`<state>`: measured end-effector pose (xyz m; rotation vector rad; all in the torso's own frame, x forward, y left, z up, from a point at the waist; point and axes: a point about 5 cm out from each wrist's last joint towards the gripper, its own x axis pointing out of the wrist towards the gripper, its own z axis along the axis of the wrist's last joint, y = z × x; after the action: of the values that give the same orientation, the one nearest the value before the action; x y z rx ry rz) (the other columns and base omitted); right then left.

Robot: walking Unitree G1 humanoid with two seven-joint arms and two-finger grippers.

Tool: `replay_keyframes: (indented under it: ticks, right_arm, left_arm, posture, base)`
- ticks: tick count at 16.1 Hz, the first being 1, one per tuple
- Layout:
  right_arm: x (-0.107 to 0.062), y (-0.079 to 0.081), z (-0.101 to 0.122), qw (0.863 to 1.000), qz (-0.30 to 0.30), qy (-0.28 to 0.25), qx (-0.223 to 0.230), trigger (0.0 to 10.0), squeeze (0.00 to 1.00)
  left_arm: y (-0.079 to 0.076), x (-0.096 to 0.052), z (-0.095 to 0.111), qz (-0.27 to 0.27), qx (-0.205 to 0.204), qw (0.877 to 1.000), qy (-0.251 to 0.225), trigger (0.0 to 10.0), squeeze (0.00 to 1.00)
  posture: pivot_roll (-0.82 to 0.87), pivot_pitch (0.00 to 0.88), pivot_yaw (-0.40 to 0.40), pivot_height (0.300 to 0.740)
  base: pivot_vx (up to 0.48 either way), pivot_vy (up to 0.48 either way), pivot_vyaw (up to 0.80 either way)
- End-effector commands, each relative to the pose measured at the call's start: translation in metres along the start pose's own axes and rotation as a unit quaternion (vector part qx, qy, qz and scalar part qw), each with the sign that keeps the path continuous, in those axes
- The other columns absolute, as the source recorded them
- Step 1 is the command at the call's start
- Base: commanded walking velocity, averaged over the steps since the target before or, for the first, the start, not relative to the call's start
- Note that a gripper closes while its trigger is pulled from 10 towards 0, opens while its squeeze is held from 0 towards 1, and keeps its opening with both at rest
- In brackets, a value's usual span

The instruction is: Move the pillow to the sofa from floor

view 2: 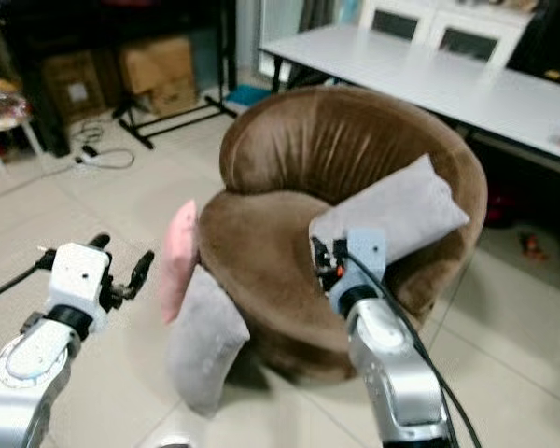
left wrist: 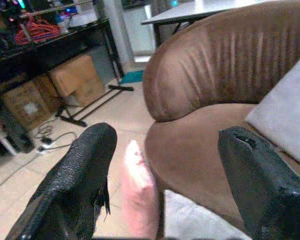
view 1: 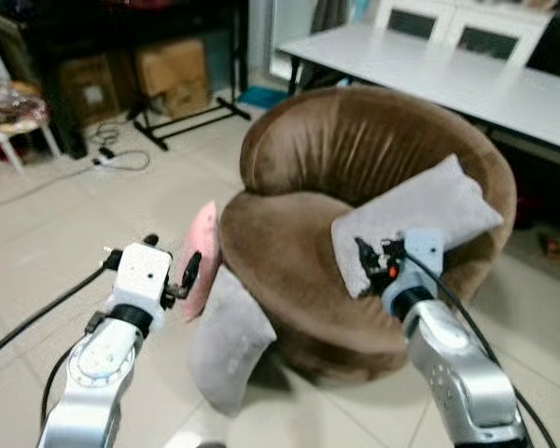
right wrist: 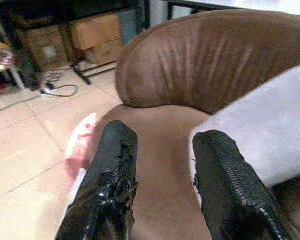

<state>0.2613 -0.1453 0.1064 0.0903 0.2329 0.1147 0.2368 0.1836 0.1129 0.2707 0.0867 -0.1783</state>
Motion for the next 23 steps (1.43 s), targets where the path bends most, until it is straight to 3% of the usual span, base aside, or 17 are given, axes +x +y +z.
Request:
replay_keyframes:
  ticks: [1,7,13,17,20,23]
  right_arm:
    - [0.000,-0.005,-0.001,1.000,-0.011,0.007,-0.002,10.0,0.00]
    - [0.000,0.006,-0.002,0.999,0.035,0.011,-0.009,10.0,0.00]
    - [0.003,0.002,-0.002,1.000,0.011,0.012,-0.006,10.0,0.00]
    - [0.003,0.008,-0.001,0.998,0.044,0.013,-0.038,10.0,0.00]
    - [0.003,0.009,-0.001,0.998,0.045,0.013,-0.036,10.0,0.00]
    - [0.002,0.009,-0.002,0.999,0.044,0.012,-0.027,10.0,0.00]
  left_arm:
    - [-0.001,0.000,0.004,-0.001,0.001,1.000,-0.007,10.0,0.00]
    - [0.001,0.002,0.006,-0.002,-0.002,1.000,-0.016,10.0,0.00]
    - [0.002,0.001,0.006,-0.002,-0.004,1.000,-0.014,10.0,0.00]
    - [0.003,0.001,0.005,0.000,-0.005,1.000,-0.013,10.0,0.00]
    - [0.003,0.000,0.005,0.002,-0.006,1.000,-0.013,10.0,0.00]
    - [0.004,0.000,0.005,0.002,-0.005,1.000,-0.012,10.0,0.00]
  posture:
    - [0.04,0.000,-0.067,0.740]
    - [0.04,0.000,-0.063,0.740]
    - [0.04,0.000,-0.067,0.740]
    - [0.04,0.000,-0.068,0.740]
    - [0.05,0.000,-0.072,0.740]
    - [0.05,0.000,-0.071,0.740]
  base:
    - [0.000,0.390,0.00]
    - [0.000,0.000,0.32]
    - [0.281,0.000,0.36]
    - [0.288,0.000,0.40]
    - [0.290,0.000,0.80]
    - [0.289,0.000,0.00]
